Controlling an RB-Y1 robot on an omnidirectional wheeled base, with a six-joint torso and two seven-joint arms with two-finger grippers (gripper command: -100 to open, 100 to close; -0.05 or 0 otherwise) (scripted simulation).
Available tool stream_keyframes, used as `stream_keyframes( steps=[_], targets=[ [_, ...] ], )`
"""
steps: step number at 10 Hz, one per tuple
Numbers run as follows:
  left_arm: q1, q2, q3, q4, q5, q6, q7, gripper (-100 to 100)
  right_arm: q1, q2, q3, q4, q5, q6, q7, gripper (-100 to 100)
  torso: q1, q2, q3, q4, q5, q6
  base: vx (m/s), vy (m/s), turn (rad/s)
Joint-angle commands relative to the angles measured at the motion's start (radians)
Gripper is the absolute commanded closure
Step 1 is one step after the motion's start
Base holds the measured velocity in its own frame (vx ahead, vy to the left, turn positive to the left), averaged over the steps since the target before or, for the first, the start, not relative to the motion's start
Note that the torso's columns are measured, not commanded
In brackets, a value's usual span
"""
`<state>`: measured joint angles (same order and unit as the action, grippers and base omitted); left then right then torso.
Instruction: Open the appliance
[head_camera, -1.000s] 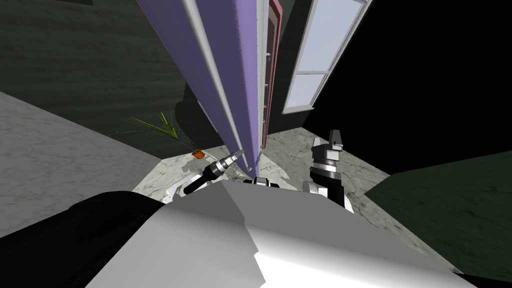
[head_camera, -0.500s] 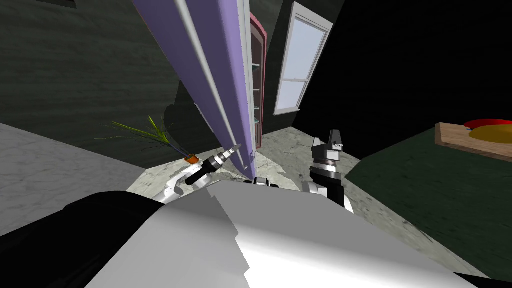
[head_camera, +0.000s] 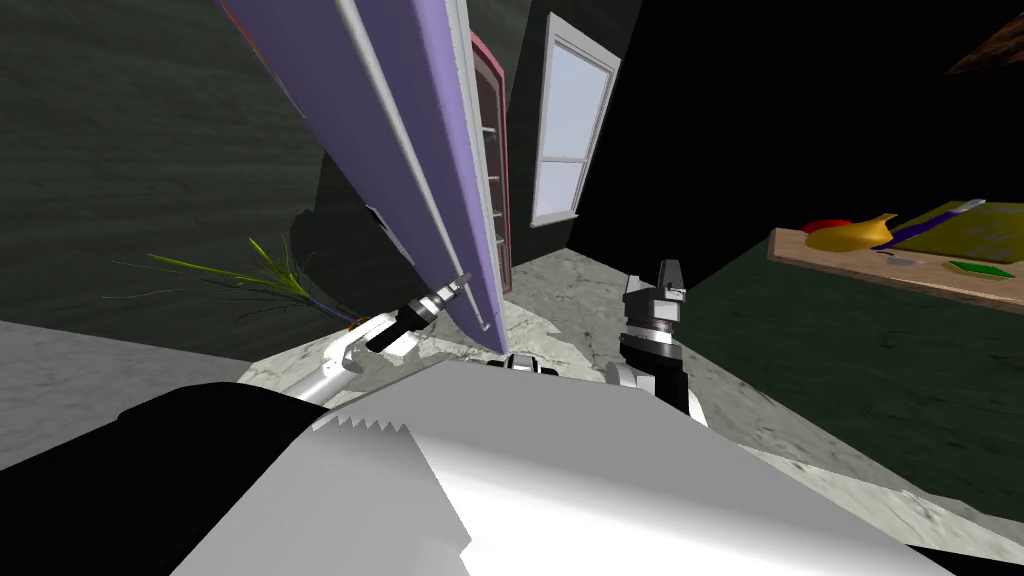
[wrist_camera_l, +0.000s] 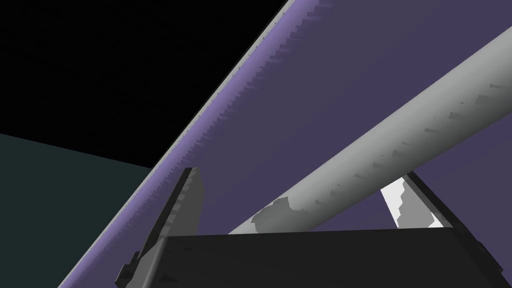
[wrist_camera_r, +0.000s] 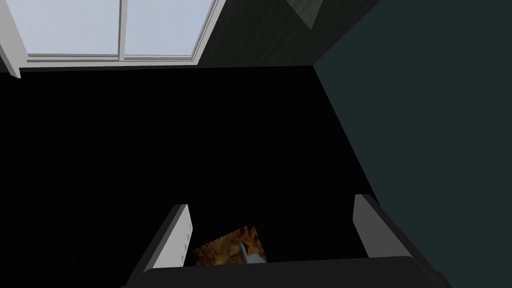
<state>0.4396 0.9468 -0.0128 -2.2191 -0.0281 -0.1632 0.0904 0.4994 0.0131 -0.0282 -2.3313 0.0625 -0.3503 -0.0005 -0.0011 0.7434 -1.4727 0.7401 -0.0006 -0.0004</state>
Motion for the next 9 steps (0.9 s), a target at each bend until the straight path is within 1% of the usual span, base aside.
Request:
stream_keyframes(
  steps=[1, 2, 3, 4, 9],
  targets=[
    [-0.050, 0.009, 0.030, 0.015, 0.024, 0.057, 0.028, -100, 0.000, 0.000, 0.000, 0.000, 0.000, 0.000, 0.000, 0, 0.000, -0.003, -0.002, 0.000, 0.000, 0.000, -0.086, 0.000, -0.209],
    [-0.069, 0.015, 0.054, 0.026, 0.039, 0.082, 0.042, -100, 0.000, 0.000, 0.000, 0.000, 0.000, 0.000, 0.000, 0, -0.001, -0.004, -0.002, -0.001, -0.001, 0.001, -0.126, -0.024, -0.321],
    [-0.064, 0.010, 0.033, 0.027, 0.028, 0.067, 0.030, -100, 0.000, 0.000, 0.000, 0.000, 0.000, 0.000, 0.000, 0, -0.004, -0.003, -0.003, 0.000, -0.002, 0.003, -0.050, -0.002, -0.073],
    [-0.068, 0.011, 0.036, 0.030, 0.027, 0.077, 0.029, 0, 0.001, 0.000, 0.000, 0.000, 0.000, 0.000, 0.000, 0, -0.006, -0.002, -0.002, 0.000, -0.002, -0.001, 0.001, 0.010, 0.004],
    [-0.066, 0.013, 0.035, 0.035, 0.024, 0.076, 0.023, 0, 0.001, 0.000, 0.000, 0.000, 0.000, 0.000, 0.000, 0, 0.000, -0.003, -0.002, -0.001, 0.000, -0.001, 0.001, 0.001, -0.002]
  ],
)
